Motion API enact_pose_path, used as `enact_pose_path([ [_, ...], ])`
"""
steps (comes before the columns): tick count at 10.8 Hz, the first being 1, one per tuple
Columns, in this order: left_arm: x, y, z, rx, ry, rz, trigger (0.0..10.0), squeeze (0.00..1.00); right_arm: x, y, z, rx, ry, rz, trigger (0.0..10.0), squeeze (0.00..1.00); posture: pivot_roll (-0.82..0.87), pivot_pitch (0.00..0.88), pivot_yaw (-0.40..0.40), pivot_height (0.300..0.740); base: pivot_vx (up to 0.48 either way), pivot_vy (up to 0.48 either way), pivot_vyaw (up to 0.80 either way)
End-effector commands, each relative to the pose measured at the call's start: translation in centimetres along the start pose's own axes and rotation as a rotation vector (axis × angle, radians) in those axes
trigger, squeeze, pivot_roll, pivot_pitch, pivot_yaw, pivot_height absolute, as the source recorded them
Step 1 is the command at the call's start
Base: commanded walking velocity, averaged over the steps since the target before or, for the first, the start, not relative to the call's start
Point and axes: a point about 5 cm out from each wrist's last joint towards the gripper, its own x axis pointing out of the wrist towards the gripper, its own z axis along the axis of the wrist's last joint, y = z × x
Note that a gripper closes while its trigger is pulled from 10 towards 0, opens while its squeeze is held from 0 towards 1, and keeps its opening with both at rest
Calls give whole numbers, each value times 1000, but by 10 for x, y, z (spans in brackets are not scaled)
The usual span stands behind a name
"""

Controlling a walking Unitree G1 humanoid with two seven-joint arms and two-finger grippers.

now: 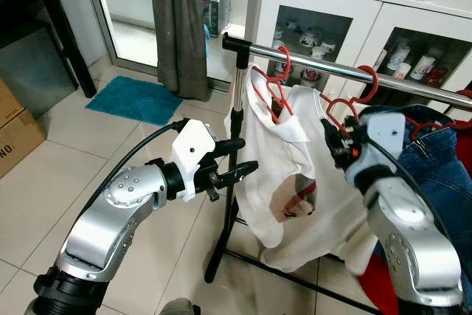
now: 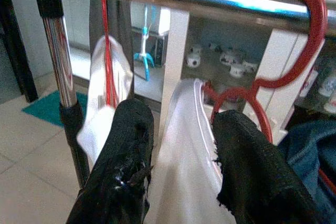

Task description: Hang hanger

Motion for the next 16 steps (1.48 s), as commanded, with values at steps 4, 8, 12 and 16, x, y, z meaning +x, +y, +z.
enact_pose_path([
  [4,-2,6,2,17,-8,29,10000,82,2,0,4,25,-27,-1,10000,0,98,0,-61,740,0,0,0],
  [8,-9,14,3,22,-2,62,10000,75,6,10,1,55,-29,15,10000,0,126,0,-58,740,0,0,0],
  [12,-12,22,-11,-135,-46,308,10000,0,-9,-3,5,41,-105,-15,10000,1000,83,0,-32,740,0,0,0],
  [16,-17,27,-15,-148,-58,565,10000,0,-23,3,0,141,-178,38,10000,1000,75,0,-47,740,0,0,0],
])
